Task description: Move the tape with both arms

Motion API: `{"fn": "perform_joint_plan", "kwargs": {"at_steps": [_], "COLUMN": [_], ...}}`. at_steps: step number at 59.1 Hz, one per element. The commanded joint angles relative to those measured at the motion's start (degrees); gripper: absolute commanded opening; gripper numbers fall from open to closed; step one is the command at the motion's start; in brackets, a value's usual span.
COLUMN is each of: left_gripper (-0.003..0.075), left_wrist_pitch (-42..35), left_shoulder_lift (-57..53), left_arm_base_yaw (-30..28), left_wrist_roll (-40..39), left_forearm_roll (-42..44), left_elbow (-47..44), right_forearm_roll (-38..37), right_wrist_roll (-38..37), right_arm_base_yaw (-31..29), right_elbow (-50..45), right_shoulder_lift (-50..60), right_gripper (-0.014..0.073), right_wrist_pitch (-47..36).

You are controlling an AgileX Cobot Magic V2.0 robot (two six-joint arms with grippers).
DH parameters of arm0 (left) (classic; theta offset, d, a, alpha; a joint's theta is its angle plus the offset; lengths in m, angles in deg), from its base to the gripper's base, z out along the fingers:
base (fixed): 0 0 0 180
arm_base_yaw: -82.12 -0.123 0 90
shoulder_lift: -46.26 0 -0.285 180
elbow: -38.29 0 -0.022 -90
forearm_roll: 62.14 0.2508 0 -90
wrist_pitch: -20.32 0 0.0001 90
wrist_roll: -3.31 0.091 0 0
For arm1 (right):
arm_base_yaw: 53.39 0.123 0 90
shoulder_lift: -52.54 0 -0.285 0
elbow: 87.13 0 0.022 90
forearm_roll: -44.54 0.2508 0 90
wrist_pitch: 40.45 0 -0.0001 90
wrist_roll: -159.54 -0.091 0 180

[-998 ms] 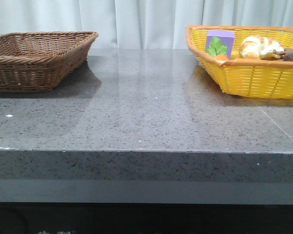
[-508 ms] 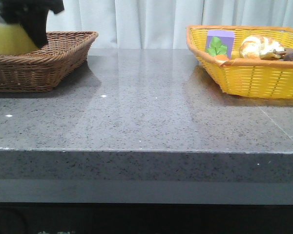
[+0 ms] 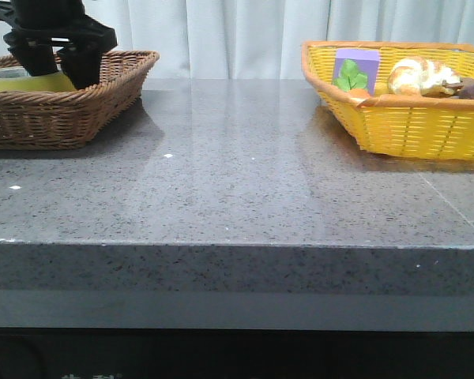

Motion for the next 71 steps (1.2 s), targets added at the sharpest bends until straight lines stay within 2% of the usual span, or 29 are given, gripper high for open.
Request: {"fn": "perform_joint_plan", "kwargs": {"at_steps": [1,16,26,39,56,71], "left_gripper": [0.0456,0.0455,0.0455,0.0417,0.0417,0.0417], "left_wrist_pitch": [-0.9,3.1,2.3,-4.7,-15.0,-23.5], "left_shoulder_lift": [-5.6,-13.7,-22.8,-37.1,-56.6,-68.7], "left_arm_base_yaw": [-0.2,-0.2,-0.1,0.8,0.8,0.8], "left_wrist_roll": [-0.6,-0.6,-0.6,-0.2,1.1,1.2], "left_forearm_roll": [-1.2,-7.6,-12.4,-12.9,-12.9,-13.1], "left_elbow": [2.2,2.1,-2.4,-17.0,-39.3,-55.4], "right_forearm_roll": [0.3,0.3,0.3,0.3,0.3,0.3], "right_wrist_roll": [0.2,0.2,0.2,0.2,0.2,0.2], "right_arm_base_yaw": [-0.3,-0.3,-0.3,-0.3,-0.3,-0.3], "right_elbow": [1.3,1.3,1.3,1.3,1.3,1.3], "right_shoulder_lift": [-0.1,-0.1,-0.1,-0.1,-0.1,-0.1], "right_gripper": [0.0402,0.0402,0.0402,0.0402,0.0402,0.0402], "right_wrist_pitch": [-4.5,-4.5,-4.5,-4.5,-4.5,-4.5]}}
